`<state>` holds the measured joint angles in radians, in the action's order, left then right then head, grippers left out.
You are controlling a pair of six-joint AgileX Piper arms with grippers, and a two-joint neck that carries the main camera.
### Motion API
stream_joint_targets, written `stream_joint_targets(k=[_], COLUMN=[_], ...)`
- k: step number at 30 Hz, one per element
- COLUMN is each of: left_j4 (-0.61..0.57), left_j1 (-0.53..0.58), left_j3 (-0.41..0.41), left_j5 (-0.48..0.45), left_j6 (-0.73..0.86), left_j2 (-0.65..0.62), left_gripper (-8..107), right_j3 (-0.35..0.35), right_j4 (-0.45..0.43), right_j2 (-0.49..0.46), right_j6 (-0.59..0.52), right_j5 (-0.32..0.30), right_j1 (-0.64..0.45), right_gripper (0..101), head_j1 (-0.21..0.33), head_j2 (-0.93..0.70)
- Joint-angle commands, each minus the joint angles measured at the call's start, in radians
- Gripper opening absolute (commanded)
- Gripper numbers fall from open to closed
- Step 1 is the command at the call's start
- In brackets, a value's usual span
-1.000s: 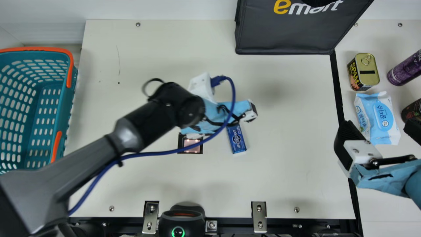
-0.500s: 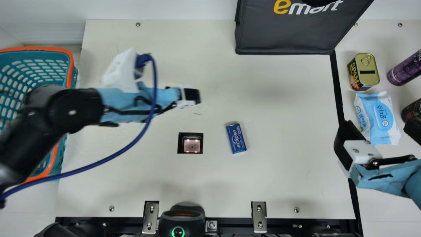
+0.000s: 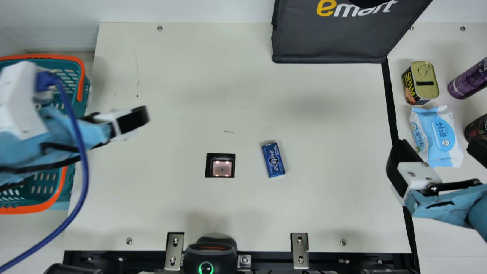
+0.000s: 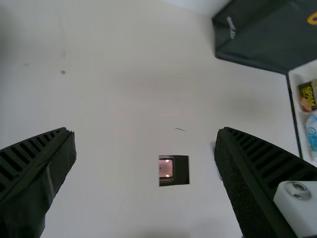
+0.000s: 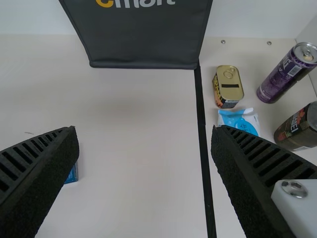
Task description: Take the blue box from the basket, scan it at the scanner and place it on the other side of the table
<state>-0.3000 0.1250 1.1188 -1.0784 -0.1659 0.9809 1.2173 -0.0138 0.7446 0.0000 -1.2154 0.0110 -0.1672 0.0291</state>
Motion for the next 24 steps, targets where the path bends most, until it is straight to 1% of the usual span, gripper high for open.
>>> stream_joint_targets(k=[1, 6, 9, 13, 14, 18, 24], left_j4=[0.073, 0.206, 0.275, 0.368, 0.317, 0.367, 0.367], left_j1=[-0.017, -0.009, 0.021, 0.07, 0.057, 0.07, 0.07], left_j3=[0.013, 0.053, 0.073, 0.052, 0.059, 0.054, 0.054], left_j5=[-0.031, -0.095, -0.134, -0.142, -0.143, -0.143, -0.144], left_j6=[-0.012, -0.057, -0.081, -0.1, -0.096, -0.099, -0.099], left_j2=[-0.053, -0.128, -0.162, -0.196, -0.191, -0.196, -0.196], left_gripper=[90, 90, 90, 90, 90, 90, 90], right_j3=[0.0, 0.0, 0.0, 0.0, 0.0, 0.0, 0.002], right_j4=[0.0, 0.0, 0.0, 0.0, 0.0, 0.0, 0.006], right_j2=[0.0, 0.0, 0.0, 0.0, 0.0, 0.0, 0.026], right_j6=[0.0, 0.0, 0.0, 0.0, 0.0, 0.0, -0.01], right_j5=[0.0, 0.0, 0.0, 0.0, 0.0, 0.0, 0.003], right_j1=[0.0, 0.0, 0.0, 0.0, 0.0, 0.0, 0.021], right_gripper=[95, 95, 95, 95, 95, 95, 95], head_j1=[0.029, 0.029, 0.029, 0.029, 0.029, 0.029, 0.029], head_j2=[-0.002, -0.002, -0.002, -0.002, -0.002, -0.002, -0.002])
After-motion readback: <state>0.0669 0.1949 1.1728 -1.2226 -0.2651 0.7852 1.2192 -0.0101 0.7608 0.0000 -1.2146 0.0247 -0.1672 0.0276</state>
